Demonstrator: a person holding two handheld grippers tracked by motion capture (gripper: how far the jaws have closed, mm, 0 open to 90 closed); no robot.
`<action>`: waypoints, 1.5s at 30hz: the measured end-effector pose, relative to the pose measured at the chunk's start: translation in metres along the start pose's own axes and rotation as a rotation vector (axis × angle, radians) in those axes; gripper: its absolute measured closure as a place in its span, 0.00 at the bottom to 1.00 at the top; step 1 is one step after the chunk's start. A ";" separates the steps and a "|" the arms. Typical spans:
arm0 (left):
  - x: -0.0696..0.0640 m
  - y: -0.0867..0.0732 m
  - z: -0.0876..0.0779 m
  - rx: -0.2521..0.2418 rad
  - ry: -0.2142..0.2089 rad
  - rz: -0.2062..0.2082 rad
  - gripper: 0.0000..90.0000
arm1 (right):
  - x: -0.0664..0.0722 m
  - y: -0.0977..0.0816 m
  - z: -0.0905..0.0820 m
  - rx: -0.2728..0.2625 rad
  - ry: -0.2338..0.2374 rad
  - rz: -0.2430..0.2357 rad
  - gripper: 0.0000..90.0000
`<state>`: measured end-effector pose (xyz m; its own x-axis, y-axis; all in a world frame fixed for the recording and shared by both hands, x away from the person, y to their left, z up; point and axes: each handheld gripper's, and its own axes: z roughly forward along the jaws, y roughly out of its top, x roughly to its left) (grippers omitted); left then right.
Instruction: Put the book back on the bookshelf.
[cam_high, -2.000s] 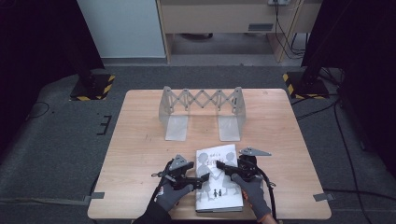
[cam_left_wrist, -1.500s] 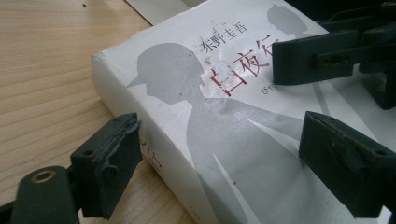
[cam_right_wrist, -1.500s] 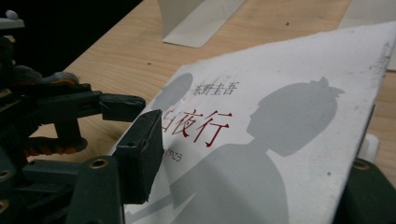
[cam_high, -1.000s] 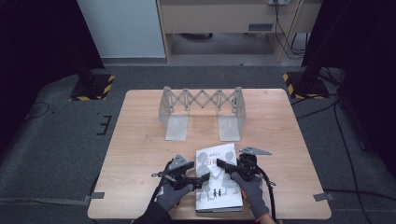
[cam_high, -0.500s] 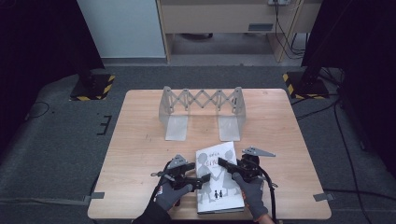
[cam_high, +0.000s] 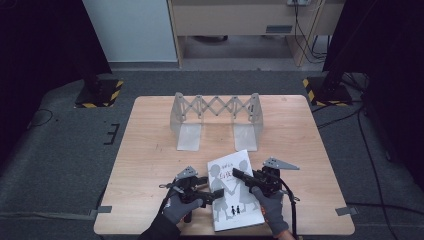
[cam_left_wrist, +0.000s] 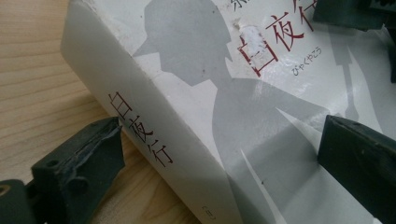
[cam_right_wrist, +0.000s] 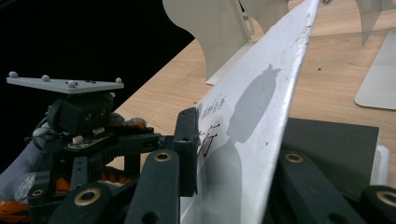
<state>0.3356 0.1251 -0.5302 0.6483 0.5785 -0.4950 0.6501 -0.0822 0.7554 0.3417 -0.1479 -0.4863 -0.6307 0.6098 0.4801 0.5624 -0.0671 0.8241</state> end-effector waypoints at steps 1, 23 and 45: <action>0.001 0.000 0.001 0.001 -0.005 -0.008 0.00 | 0.000 0.000 0.000 0.000 0.000 0.000 0.79; 0.012 -0.007 0.007 0.001 -0.113 -0.100 0.00 | -0.005 0.001 -0.002 0.009 0.038 0.012 0.80; 0.012 -0.008 0.014 0.008 -0.073 -0.113 0.05 | -0.012 -0.009 0.013 0.187 -0.167 -0.125 0.25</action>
<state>0.3432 0.1211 -0.5482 0.5975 0.5236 -0.6073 0.7240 -0.0266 0.6893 0.3508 -0.1444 -0.5032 -0.6129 0.7270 0.3095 0.5850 0.1543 0.7962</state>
